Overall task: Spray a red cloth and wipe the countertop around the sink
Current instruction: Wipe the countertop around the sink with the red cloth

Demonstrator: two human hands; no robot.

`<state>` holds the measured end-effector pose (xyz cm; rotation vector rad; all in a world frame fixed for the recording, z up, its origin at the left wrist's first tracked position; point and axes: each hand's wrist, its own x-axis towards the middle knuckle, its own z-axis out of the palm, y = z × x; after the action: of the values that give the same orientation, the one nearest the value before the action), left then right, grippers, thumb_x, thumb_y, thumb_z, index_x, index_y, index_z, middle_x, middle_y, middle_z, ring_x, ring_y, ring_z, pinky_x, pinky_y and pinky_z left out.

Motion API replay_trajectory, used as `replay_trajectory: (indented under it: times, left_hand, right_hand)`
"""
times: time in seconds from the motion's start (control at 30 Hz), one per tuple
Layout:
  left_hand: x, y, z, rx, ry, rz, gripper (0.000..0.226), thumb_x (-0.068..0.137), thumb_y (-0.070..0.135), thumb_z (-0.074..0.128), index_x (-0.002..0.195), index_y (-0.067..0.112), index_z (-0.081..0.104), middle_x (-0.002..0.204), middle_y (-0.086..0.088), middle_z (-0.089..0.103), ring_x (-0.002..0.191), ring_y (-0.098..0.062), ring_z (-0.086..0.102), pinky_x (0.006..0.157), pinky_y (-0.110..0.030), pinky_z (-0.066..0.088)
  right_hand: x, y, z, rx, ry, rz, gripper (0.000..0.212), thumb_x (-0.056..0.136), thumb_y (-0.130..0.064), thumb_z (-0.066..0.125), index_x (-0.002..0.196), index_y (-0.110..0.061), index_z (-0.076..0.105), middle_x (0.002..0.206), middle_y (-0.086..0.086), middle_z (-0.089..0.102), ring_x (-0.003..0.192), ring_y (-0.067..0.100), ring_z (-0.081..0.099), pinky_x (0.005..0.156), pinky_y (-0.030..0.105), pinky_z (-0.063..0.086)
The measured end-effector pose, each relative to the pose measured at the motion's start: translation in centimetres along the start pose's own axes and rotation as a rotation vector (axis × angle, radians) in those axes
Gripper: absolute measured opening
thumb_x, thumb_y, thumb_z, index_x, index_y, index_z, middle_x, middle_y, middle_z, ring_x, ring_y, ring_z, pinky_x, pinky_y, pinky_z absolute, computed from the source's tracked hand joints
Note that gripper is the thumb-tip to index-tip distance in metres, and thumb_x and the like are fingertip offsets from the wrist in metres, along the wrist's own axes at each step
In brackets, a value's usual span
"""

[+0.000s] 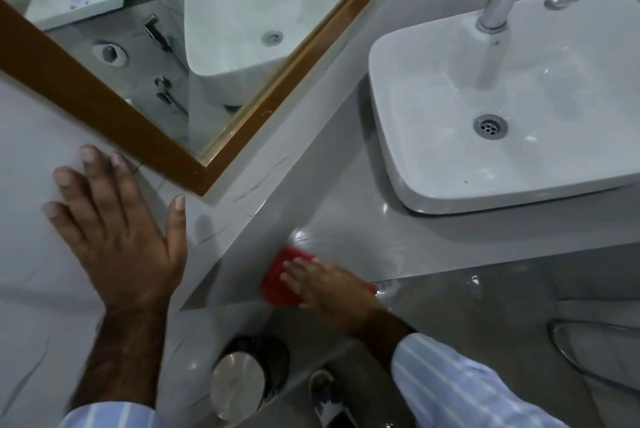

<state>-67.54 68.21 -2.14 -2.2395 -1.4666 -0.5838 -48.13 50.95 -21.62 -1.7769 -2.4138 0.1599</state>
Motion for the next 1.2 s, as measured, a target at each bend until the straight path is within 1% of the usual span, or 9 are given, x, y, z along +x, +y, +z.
replay_trajectory:
  times: [0.33,0.47,0.67,0.77,0.9,0.97,1.07,1.13,1.2]
  left_hand:
    - [-0.2,0.3,-0.2,0.008,0.044,0.005,0.08,0.107,0.054,0.037,0.168,0.011,0.007,0.175,-0.018,0.011,0.161,-0.019,-0.019,0.131,-0.042,-0.014]
    - [-0.8,0.9,0.4,-0.061,0.069,-0.007,0.079,0.106,0.052,0.039,0.168,0.011,0.011,0.175,-0.019,0.011,0.163,-0.037,0.004,0.132,-0.051,-0.001]
    - [-6.2,4.0,1.6,-0.362,-0.069,-0.012,0.074,0.105,0.052,0.039,0.161,0.004,0.03,0.173,-0.022,0.019,0.164,-0.024,0.001,0.131,-0.053,0.014]
    - [-8.9,5.9,2.6,-0.454,-0.296,0.026,0.078,0.104,0.058,0.034,0.158,0.002,0.034,0.169,-0.023,0.029,0.159,-0.038,0.022,0.127,-0.055,0.027]
    - [-10.8,10.0,4.4,-0.544,-0.675,0.009,0.081,0.101,0.062,0.042,0.158,0.005,0.04,0.161,-0.02,0.046,0.149,-0.036,0.044,0.12,-0.048,0.042]
    - [-11.0,12.3,5.2,-0.587,-0.796,-0.003,0.071,0.101,0.049,0.056,0.156,0.007,0.043,0.158,-0.016,0.05,0.146,-0.031,0.048,0.12,-0.043,0.042]
    - [-10.9,15.5,5.9,-0.642,-0.843,-0.01,0.064,0.097,0.041,0.067,0.147,0.004,0.054,0.144,-0.017,0.061,0.132,-0.033,0.056,0.112,-0.042,0.047]
    - [-10.9,17.2,6.0,-0.63,-0.843,-0.034,0.059,0.096,0.044,0.068,0.139,0.005,0.059,0.132,-0.016,0.064,0.122,-0.032,0.058,0.104,-0.04,0.048]
    - [-11.0,18.8,5.8,-0.558,-0.886,-0.081,0.057,0.096,0.046,0.065,0.139,0.009,0.058,0.129,-0.013,0.062,0.121,-0.029,0.056,0.103,-0.038,0.047]
  right_hand:
    - [-3.6,4.8,-3.3,0.008,0.046,0.696,0.061,0.106,-0.034,0.032,0.159,-0.006,0.035,0.166,0.014,0.037,0.155,0.029,0.033,0.129,0.044,0.019]
    - [3.3,2.0,-2.9,0.043,-0.03,0.397,0.061,0.109,-0.036,0.033,0.163,-0.007,0.027,0.171,0.014,0.029,0.159,0.032,0.023,0.129,0.048,0.015]
    - [0.1,5.1,-3.0,-0.04,-0.167,-0.208,0.061,0.109,-0.045,0.039,0.162,-0.016,0.033,0.171,0.006,0.031,0.159,0.024,0.024,0.13,0.044,0.018]
    - [-4.1,8.7,-4.4,-0.056,-0.191,-0.23,0.06,0.107,-0.046,0.046,0.161,-0.019,0.037,0.169,0.004,0.034,0.158,0.022,0.027,0.127,0.046,0.029]
    - [-7.1,10.6,-6.4,-0.002,-0.292,-0.152,0.066,0.109,-0.053,0.033,0.165,-0.021,0.022,0.174,0.002,0.015,0.161,0.022,0.007,0.131,0.048,0.013]
    - [-8.4,9.7,-6.9,0.085,-0.248,0.034,0.071,0.105,-0.06,0.037,0.164,-0.022,0.027,0.174,0.004,0.02,0.161,0.023,0.013,0.131,0.048,0.011]
    - [-12.1,7.6,-7.2,0.347,0.155,0.622,0.038,0.098,-0.046,0.065,0.121,-0.016,0.07,0.126,0.009,0.07,0.123,0.03,0.062,0.105,0.048,0.051]
    - [-14.3,6.6,-7.2,0.531,0.327,1.057,0.029,0.09,-0.041,0.078,0.086,-0.016,0.063,0.09,0.002,0.065,0.087,0.025,0.063,0.076,0.04,0.053]
    - [-15.4,6.4,-6.8,0.786,0.31,1.399,0.042,0.08,-0.043,0.087,0.087,-0.013,0.059,0.086,0.004,0.064,0.078,0.023,0.062,0.064,0.033,0.049]
